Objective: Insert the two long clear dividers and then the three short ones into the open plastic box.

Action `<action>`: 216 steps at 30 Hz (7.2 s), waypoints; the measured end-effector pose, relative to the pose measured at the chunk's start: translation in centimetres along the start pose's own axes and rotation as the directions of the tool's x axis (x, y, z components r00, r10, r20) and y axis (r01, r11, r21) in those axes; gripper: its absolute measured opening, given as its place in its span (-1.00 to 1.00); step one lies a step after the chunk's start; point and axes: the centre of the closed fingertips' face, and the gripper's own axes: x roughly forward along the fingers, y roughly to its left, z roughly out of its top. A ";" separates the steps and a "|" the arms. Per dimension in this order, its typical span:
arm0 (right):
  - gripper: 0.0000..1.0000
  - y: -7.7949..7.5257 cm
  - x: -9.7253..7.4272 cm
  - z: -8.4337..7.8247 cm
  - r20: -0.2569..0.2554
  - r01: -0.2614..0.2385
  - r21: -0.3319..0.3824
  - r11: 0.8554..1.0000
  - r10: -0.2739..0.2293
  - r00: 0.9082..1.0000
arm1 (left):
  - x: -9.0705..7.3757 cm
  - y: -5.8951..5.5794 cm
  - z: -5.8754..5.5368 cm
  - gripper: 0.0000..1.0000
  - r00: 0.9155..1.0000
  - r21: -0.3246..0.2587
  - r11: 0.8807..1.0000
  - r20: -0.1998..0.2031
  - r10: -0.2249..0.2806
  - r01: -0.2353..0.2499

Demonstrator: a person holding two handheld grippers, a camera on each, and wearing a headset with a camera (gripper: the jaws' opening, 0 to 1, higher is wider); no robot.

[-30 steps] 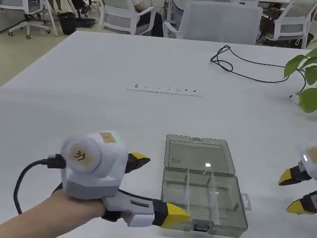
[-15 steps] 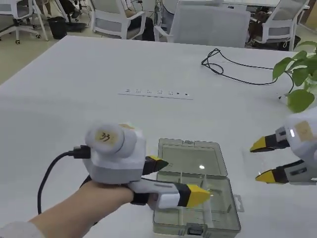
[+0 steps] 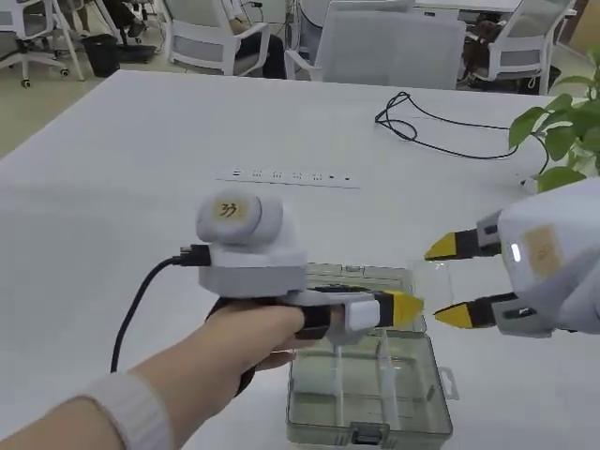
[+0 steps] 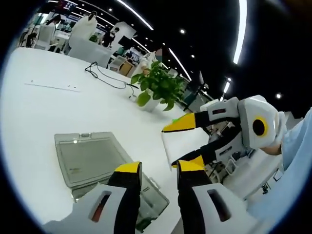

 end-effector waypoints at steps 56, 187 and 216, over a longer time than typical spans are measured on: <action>-0.21 0.4 -0.8 2.3 0.162 -0.211 0.288 0.934 0.170 0.972 | -1.3 -1.4 -2.7 -1.00 0.989 0.364 0.921 -0.101 -0.111 0.141; -0.95 5.7 6.1 3.1 0.085 -0.485 0.388 0.784 0.494 0.866 | -8.2 4.3 -7.2 0.85 0.982 0.507 0.861 -0.138 0.131 -0.044; -0.96 7.9 9.4 2.0 -0.008 -0.492 0.413 0.766 0.543 0.839 | -8.5 4.6 -7.2 0.84 0.983 0.499 0.865 -0.133 0.127 -0.044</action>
